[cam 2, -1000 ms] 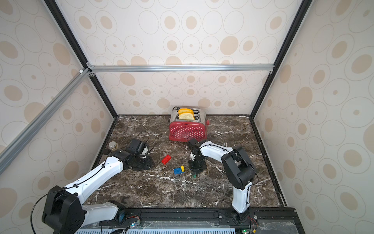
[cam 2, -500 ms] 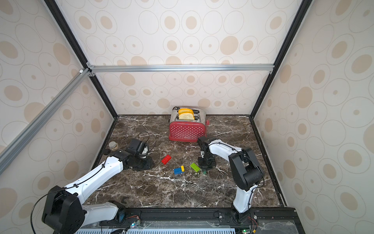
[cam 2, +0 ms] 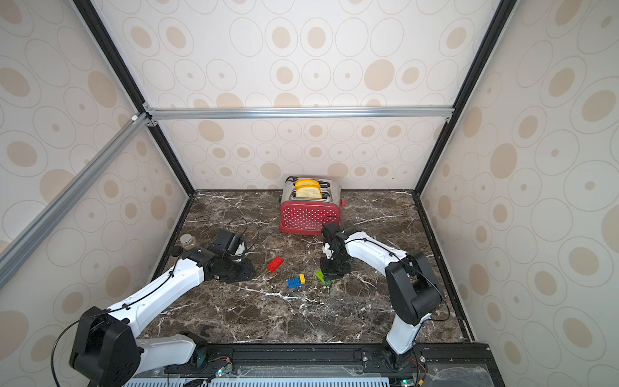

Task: Assemble the number 5 with lego
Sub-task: Adjust the lego brick at the center of the board, then assemble the lego brick with the lego brick.

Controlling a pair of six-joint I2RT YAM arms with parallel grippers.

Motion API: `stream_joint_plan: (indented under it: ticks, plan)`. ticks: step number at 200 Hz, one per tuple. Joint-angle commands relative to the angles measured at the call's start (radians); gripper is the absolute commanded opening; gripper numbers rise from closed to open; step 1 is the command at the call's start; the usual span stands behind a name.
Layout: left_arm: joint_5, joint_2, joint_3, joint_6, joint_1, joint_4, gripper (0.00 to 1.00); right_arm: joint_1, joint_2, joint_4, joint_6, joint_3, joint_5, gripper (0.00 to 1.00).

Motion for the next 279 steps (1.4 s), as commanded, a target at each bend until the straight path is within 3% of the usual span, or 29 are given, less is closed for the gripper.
stream_joint_plan:
  ticks: [1,46,136,204,279]
  plan:
    - [-0.003,0.013,0.021,0.011,0.008,-0.007,0.49,0.028,0.040,0.027,0.007,0.012,-0.065,0.09]
    - [-0.011,0.011,0.024,0.010,0.009,-0.012,0.49,0.029,0.111,0.042,0.008,0.028,-0.093,0.09]
    - [-0.013,0.038,0.037,0.020,0.009,-0.011,0.49,-0.099,0.107,-0.008,-0.025,0.019,0.116,0.08]
    - [-0.018,0.043,0.046,0.028,0.008,-0.012,0.49,-0.074,0.050,-0.073,-0.027,0.122,0.078,0.08]
    - [0.025,-0.012,0.031,0.049,0.009,0.010,0.53,-0.015,0.176,-0.120,-0.047,0.252,0.056,0.08]
